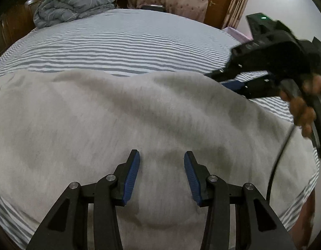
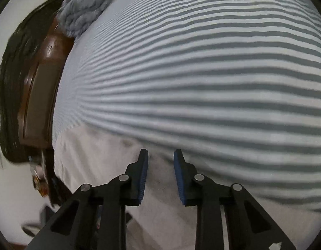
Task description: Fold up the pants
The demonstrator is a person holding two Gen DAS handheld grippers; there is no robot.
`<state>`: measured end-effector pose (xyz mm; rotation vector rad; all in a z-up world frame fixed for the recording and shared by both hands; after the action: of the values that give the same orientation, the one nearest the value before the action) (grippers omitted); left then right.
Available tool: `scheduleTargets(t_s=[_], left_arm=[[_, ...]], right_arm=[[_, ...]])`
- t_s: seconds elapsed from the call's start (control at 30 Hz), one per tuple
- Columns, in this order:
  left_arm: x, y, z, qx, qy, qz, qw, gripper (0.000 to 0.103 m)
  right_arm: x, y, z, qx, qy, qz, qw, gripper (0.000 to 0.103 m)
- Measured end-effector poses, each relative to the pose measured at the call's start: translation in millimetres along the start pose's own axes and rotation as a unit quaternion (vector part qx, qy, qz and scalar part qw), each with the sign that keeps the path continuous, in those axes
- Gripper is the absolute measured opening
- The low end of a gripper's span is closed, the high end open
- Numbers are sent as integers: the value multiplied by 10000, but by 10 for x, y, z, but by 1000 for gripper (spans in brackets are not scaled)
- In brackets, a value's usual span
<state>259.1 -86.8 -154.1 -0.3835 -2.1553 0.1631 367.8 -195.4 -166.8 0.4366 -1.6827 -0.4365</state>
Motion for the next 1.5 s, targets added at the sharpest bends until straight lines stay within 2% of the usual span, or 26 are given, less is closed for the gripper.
scheduleTargets(t_s=[0.13,0.27,0.4,0.53,0.63,0.7,0.77,0.83,0.9,1.0,1.07,1.17,1.2,1.27,1.3,1.33,1.4,1.5], left_arm=[[-3,44,37,-33,-64,86,9999,46],[-13,50,66,-209,-126,-32,9997,46],[-7,49,92,-258,-176,-58,9995,46],[2,82,100,-233,-204,38,9995,46],[16,104,110,-218,-233,79,9995,46],[47,96,125,-188,-242,106,9995,46],[61,115,118,-160,-243,151,9995,46],[60,132,103,-144,-242,189,9994,46],[55,151,74,-126,-247,228,9994,46],[70,137,71,-121,-277,241,9993,46],[68,131,70,-148,-294,214,9992,46],[80,101,96,-185,-298,172,9992,46],[80,102,98,-188,-297,178,9992,46],[93,90,118,-178,-291,206,9992,46],[106,74,132,-175,-294,217,9992,46],[110,68,134,-178,-303,223,9991,46],[112,49,151,-173,-309,219,9991,46],[115,30,163,-207,-331,188,9991,46]], right_arm=[[82,144,420,687,-23,76,9976,24],[4,221,803,1337,100,379,9902,25],[-46,345,828,1635,15,274,9862,42],[-32,522,591,1805,-126,113,9834,42],[-40,523,394,1558,-155,-138,9876,44],[-150,413,265,1080,266,-494,9926,49],[-254,332,211,795,539,-633,9934,49],[-369,342,251,690,850,-878,9901,53],[-429,448,364,960,1105,-1035,9838,59],[-420,560,416,1125,1078,-1298,9792,66],[-449,580,343,828,1032,-1711,9763,68],[-571,575,147,244,956,-2272,9688,67],[-578,561,25,-70,810,-2500,9648,62],[-525,592,-141,-343,575,-2868,9556,44],[-450,586,-263,-396,369,-2882,9560,43],[-423,606,-306,-327,361,-2861,9570,40],[-431,668,-302,12,370,-2464,9685,31],[-455,701,-319,118,426,-2278,9727,28]])
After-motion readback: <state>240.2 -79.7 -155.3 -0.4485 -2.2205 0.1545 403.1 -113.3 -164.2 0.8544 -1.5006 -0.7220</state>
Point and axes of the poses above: each gripper's, at about its wrist camera, not at the fingertips, and x roughly against the way its jaws point, y to its left, z to its underside, the point moved 7 cm from there along -x, roughly the way its jaws point, and after that the axes turned 4 degrees about z, right-handed, at the moved point
